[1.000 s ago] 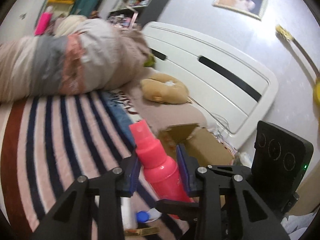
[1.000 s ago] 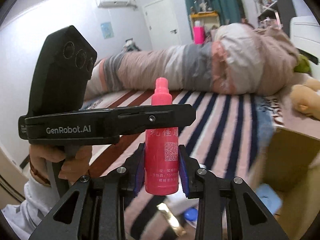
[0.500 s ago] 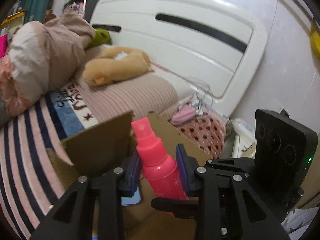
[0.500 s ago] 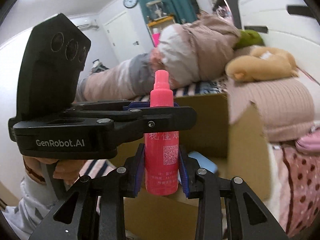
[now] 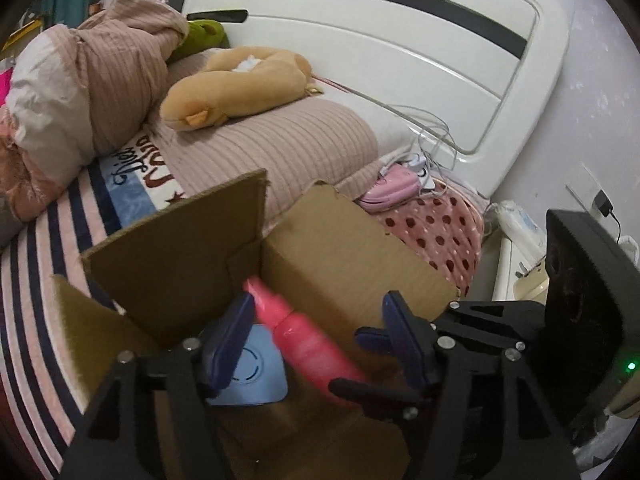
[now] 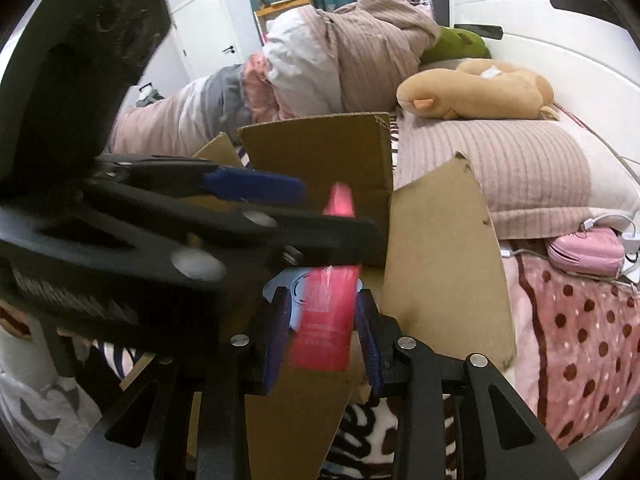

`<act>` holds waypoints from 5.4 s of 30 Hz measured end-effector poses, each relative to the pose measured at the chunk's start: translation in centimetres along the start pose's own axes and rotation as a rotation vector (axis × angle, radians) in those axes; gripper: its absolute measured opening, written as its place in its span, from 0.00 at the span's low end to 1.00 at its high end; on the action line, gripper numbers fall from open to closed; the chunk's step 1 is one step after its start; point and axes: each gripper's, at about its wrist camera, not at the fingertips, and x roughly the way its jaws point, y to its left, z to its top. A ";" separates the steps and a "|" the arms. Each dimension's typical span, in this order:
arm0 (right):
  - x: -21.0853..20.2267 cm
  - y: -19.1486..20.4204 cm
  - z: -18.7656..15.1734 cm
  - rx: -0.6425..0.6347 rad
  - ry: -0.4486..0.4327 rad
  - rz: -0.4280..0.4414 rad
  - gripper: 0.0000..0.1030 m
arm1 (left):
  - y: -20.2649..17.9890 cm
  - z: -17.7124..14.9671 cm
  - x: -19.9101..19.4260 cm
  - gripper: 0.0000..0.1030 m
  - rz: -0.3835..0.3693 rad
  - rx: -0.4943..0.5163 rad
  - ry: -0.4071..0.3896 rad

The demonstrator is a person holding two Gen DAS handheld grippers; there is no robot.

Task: Organize rigid objects
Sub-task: 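Lower the pink spray bottle into the box and release it with the right gripper, then grasp the white earbud case with the left gripper while the right grasps the blue-capped lens case, then drop the earbud case from the left gripper into the box while the right drops the lens case, then move both grippers back to the remaining items on the blanket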

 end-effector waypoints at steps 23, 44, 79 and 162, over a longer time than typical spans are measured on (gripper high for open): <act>1.8 20.0 3.9 -0.275 -0.045 0.291 0.33 | 18.3 -14.8 -19.2 0.71 0.427 -0.324 -0.256; 15.5 12.2 -2.6 0.067 0.261 0.060 0.50 | 22.7 -22.5 -13.9 0.71 0.318 -0.435 -0.196; 13.4 13.7 -5.9 -0.129 0.243 -0.050 0.26 | 16.6 -20.3 -2.1 0.62 0.216 -0.206 0.127; -2.6 5.9 1.1 -0.162 -0.147 -0.004 0.52 | 5.8 -6.0 -11.8 0.67 0.332 -0.011 -0.092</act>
